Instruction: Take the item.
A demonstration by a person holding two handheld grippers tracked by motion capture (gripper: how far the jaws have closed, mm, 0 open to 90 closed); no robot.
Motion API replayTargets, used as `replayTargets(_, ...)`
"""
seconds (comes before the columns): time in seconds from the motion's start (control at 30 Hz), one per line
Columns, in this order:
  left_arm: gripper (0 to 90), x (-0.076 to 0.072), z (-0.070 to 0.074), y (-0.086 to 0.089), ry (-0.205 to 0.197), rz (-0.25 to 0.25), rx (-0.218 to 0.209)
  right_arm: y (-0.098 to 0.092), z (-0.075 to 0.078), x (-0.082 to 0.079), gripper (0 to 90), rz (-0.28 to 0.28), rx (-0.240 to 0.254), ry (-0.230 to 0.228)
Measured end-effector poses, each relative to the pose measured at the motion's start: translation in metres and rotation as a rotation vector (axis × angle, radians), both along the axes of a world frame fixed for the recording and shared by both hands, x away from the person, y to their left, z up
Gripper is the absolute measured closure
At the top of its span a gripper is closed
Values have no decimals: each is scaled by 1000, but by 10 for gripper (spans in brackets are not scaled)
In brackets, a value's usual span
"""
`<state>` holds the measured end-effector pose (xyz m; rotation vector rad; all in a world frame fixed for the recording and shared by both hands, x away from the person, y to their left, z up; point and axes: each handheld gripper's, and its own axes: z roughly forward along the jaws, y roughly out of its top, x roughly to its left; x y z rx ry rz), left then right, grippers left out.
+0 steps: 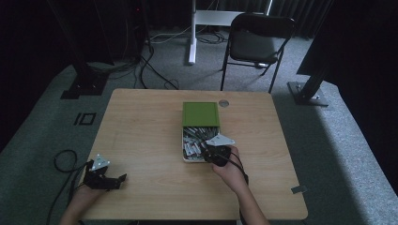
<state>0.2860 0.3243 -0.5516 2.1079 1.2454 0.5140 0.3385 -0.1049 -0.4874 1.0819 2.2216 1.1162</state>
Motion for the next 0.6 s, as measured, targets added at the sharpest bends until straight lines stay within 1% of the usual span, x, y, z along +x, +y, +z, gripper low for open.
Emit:
replayTargets(0.03, 14, 0, 0, 0, 0, 0, 0, 0, -2, 0, 726, 1, -2, 2)
replayTargets(0.1, 14, 0, 0, 0, 0, 0, 0, 1, -4, 1, 745, -12, -29, -5)
replayTargets(0.2, 14, 0, 0, 0, 0, -1, 1, 3, -7, 1, 764, -26, -48, -9)
replayTargets(0.4, 14, 0, 0, 0, 0, -1, 1, 7, -10, 0, 769, -33, -90, -32)
replayTargets(0.47, 14, 0, 0, 0, 1, -1, 1, 8, -10, 0, 797, -33, -108, -38)
replayTargets(0.53, 14, 0, 0, 0, 1, -1, 1, 7, -10, 2, 856, -47, -109, -33)
replayTargets(0.57, 14, 0, 0, 0, 0, -1, 1, 7, -10, 2, 869, -54, -119, -38)
replayTargets(0.6, 14, 0, 0, 0, 0, -1, 1, 7, -9, 2, 876, -60, -115, -32)
